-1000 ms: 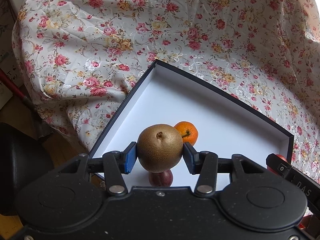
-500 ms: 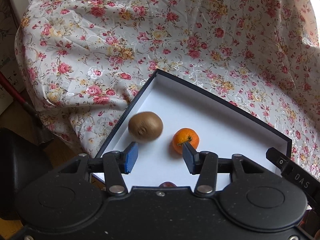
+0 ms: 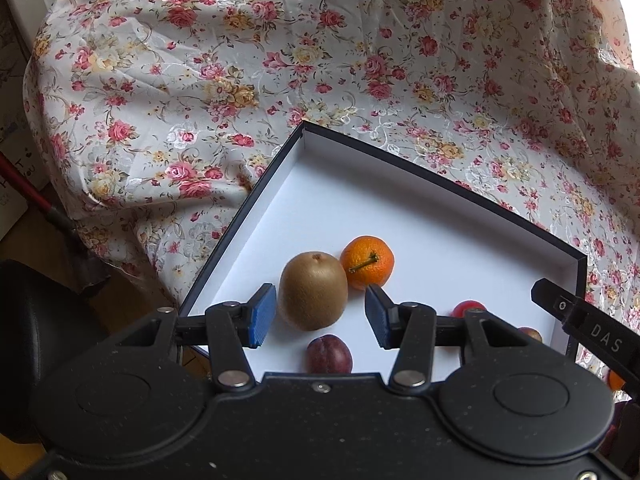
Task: Organize fruits
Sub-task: 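Open both tools to drop the kiwi and tomato into the box, then withdraw both open tools from the box toward the remaining fruits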
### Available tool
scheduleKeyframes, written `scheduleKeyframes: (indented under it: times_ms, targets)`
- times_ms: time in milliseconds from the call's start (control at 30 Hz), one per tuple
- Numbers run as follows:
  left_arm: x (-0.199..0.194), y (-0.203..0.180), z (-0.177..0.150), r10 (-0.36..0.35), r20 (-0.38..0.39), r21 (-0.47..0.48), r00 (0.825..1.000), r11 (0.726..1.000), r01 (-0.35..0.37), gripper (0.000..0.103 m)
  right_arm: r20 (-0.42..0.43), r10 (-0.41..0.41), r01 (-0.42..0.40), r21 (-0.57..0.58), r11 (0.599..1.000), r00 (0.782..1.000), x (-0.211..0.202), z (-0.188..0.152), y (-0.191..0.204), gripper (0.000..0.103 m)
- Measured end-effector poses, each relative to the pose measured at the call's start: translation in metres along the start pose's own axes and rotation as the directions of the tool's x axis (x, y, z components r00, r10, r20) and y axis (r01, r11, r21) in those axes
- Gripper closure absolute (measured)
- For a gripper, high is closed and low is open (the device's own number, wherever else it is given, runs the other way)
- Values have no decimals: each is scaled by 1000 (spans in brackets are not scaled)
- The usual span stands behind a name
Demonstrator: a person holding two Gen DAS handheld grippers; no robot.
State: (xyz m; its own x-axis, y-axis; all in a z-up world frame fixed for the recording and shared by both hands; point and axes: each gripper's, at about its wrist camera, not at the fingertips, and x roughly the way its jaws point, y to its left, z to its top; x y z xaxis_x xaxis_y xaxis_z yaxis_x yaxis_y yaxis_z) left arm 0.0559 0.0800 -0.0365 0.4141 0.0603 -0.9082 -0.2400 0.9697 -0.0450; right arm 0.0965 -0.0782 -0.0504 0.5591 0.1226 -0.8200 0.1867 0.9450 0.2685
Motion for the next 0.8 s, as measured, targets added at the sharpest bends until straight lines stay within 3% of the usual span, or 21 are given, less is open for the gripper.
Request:
scheduleKeyframes:
  times_ms: [800]
  targets:
    - [0, -7, -3, 32, -10, 44, 999, 999, -32, 47, -38, -33, 33, 2, 999, 999, 2, -2, -3, 65]
